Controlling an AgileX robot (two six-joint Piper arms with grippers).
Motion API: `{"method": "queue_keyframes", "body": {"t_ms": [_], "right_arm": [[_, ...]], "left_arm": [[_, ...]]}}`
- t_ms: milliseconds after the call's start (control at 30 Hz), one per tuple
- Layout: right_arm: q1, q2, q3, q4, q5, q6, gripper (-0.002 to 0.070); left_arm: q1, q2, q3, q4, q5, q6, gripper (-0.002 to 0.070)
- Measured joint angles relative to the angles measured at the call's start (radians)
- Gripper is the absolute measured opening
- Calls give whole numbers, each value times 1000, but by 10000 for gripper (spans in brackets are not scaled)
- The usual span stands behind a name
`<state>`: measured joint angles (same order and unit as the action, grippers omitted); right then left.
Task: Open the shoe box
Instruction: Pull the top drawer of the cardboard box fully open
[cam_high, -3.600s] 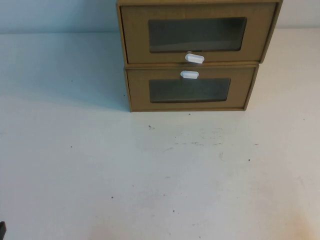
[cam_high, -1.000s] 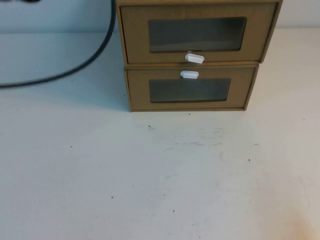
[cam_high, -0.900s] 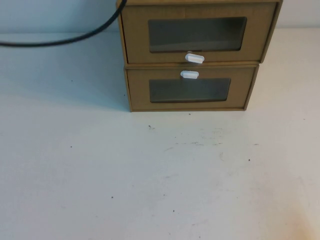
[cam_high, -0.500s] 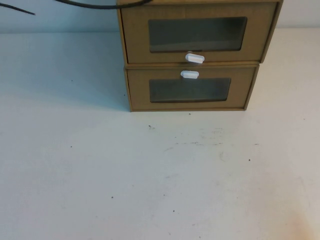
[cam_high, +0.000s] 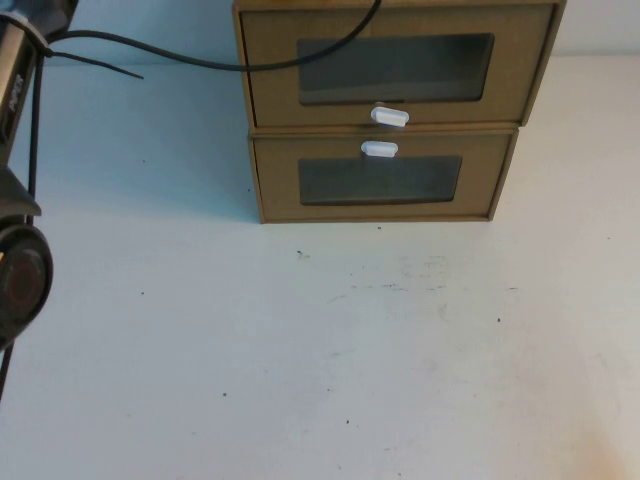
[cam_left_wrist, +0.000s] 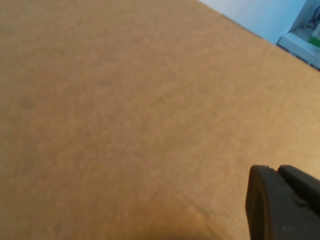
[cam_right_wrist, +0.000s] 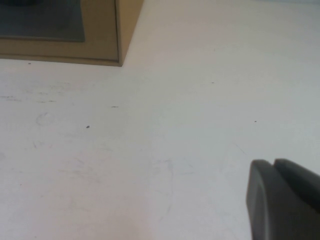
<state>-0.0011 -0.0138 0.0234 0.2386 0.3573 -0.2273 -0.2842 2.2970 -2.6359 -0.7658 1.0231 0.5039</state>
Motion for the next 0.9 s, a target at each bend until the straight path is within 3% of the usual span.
{"method": "queue_keyframes", "body": {"t_ms": [900], "right_arm": [[0,0,0,37,-17,0,-14]], "left_arm": [[-2,5,40,-2,-5,-23,-4]]}}
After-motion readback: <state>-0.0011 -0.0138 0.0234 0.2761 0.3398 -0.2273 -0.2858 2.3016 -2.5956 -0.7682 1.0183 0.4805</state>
